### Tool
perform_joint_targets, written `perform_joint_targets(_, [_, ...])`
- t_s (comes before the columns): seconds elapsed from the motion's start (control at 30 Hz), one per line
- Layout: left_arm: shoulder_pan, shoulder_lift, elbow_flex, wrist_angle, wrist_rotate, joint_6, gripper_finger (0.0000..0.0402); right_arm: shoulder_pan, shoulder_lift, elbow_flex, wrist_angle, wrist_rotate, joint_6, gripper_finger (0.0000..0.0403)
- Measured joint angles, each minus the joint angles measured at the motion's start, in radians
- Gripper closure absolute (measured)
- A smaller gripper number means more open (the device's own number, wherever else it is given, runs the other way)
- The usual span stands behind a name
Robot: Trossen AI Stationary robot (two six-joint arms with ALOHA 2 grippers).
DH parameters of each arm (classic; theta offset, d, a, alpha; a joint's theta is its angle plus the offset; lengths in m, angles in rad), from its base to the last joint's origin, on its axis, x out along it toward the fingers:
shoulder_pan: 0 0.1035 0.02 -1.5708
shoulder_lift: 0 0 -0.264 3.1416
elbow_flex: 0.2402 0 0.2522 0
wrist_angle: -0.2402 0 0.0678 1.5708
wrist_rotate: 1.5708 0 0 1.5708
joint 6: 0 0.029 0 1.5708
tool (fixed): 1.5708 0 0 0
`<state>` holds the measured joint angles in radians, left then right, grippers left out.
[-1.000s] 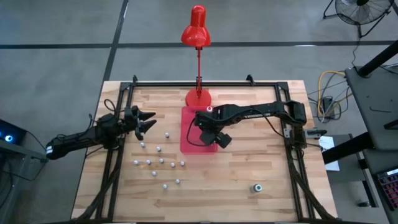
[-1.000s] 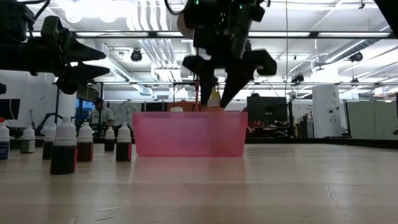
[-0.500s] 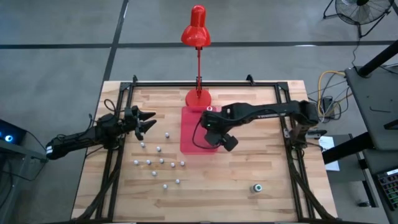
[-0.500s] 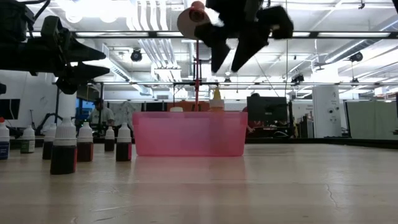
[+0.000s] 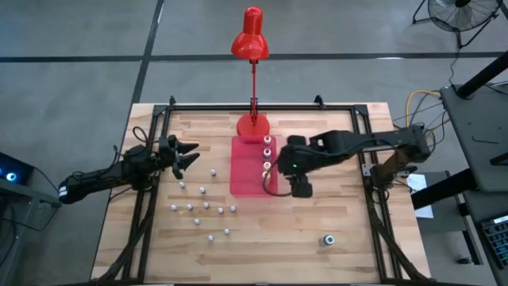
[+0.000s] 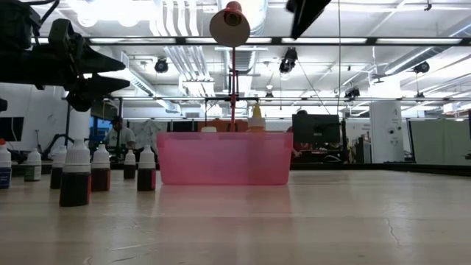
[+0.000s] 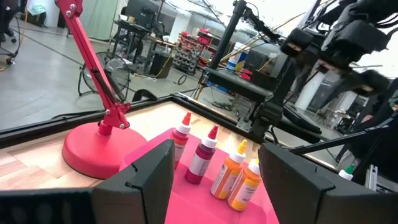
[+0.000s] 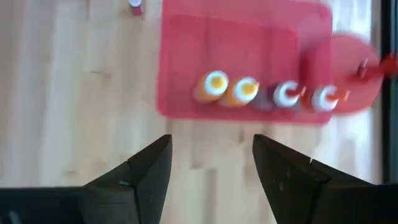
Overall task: Pick & Place food coloring
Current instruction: Put the big green food coloring bottle into the pink bin
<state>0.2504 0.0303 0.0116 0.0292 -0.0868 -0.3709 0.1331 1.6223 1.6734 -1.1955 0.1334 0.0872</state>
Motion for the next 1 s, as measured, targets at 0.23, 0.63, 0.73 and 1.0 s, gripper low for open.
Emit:
perform_joint_targets(0.23, [0.0,0.0,0.0,0.0,0.0,0.0,0.0197,0.115,-0.075,0.014,-0.12,-0.001,0.346,0.0136])
perform_joint_targets(0.63, [0.0,0.0,0.0,0.0,0.0,0.0,0.0197,0.391,-0.112,0.009,-0.205,-0.011,0.748,0.0051])
perform_joint_targets(0.73, [0.0,0.0,0.0,0.0,0.0,0.0,0.0197,0.455,-0.112,0.006,-0.208,0.0,0.79,0.0049])
perform_joint_targets(1.0, [0.0,0.0,0.0,0.0,0.0,0.0,0.0197,0.578,-0.101,-0.063,-0.213,0.051,1.018,0.0049])
